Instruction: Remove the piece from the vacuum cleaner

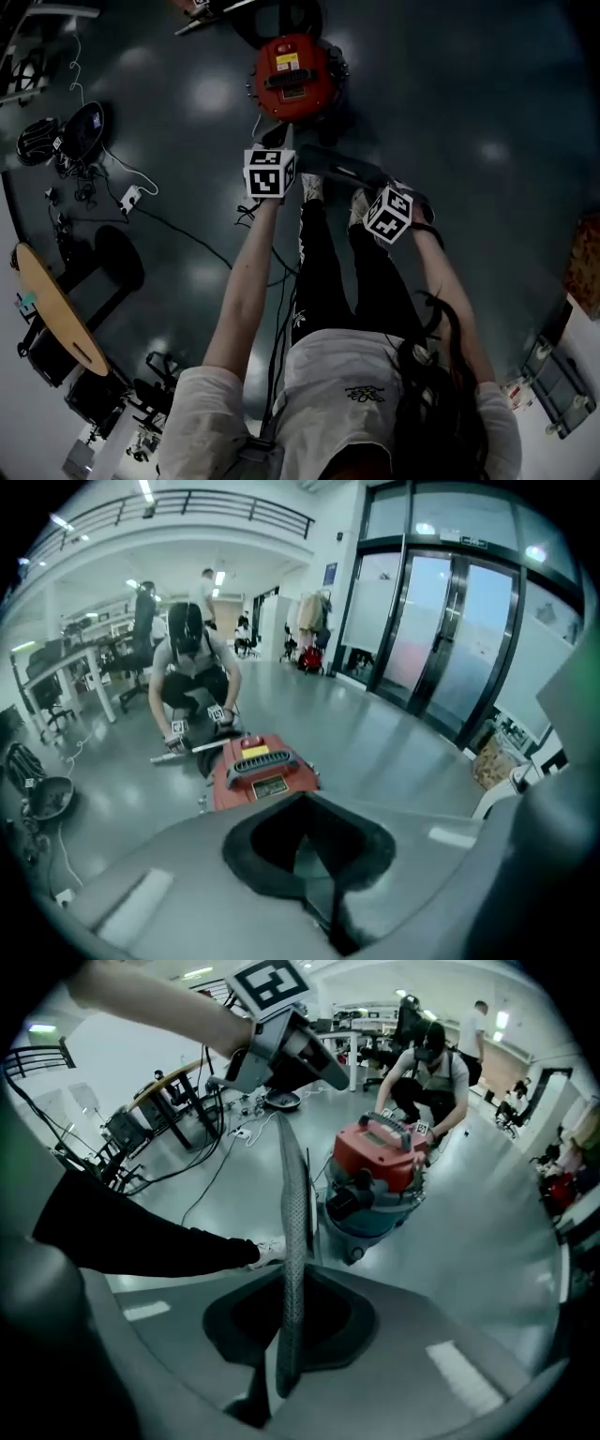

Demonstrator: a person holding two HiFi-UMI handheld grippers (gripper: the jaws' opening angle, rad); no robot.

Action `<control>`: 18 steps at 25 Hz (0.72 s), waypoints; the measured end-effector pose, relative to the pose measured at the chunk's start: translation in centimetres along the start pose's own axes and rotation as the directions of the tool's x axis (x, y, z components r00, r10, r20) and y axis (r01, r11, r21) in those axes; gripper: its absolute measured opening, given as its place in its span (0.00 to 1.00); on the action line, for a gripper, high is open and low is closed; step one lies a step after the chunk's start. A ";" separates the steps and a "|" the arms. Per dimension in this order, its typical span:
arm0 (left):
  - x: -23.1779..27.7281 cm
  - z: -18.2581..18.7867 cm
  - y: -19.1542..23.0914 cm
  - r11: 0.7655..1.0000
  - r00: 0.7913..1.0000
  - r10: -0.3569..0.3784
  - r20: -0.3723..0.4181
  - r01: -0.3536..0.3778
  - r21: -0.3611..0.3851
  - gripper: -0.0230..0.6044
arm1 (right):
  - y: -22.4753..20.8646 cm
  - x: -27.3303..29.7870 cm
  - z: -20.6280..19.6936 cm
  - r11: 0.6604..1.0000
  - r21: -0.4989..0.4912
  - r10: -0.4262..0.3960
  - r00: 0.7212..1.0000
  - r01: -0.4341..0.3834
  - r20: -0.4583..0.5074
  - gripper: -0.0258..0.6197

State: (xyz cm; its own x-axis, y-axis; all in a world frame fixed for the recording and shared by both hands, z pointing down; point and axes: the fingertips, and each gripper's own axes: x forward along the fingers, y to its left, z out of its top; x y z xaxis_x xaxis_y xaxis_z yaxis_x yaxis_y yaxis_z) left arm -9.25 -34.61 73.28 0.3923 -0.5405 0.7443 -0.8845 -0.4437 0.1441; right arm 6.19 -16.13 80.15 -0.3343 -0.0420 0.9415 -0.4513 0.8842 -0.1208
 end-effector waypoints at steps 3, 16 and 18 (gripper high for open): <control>-5.4 2.5 -1.9 0.999 0.993 0.037 0.116 -0.036 -0.010 0.04 | 0.2 -4.6 1.5 0.995 0.089 -0.048 0.994 0.040 0.095 0.09; -26.1 17.0 -10.5 0.989 0.805 0.145 0.575 -0.118 -0.085 0.04 | -2.4 -27.7 12.1 0.919 0.227 -0.394 0.785 0.323 0.479 0.09; -27.9 18.8 -11.5 0.990 0.783 0.131 0.608 -0.135 -0.040 0.04 | -2.9 -31.1 13.6 0.905 0.242 -0.425 0.731 0.350 0.534 0.09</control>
State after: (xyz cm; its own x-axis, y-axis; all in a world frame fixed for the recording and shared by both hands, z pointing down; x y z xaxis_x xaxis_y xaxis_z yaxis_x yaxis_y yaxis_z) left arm -5.30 -27.86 38.62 0.3445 -0.9162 0.2047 -0.9388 -0.3376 0.0686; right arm 6.61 -23.75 46.95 -0.4945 -0.6551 0.5712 -0.7254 0.6731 0.1439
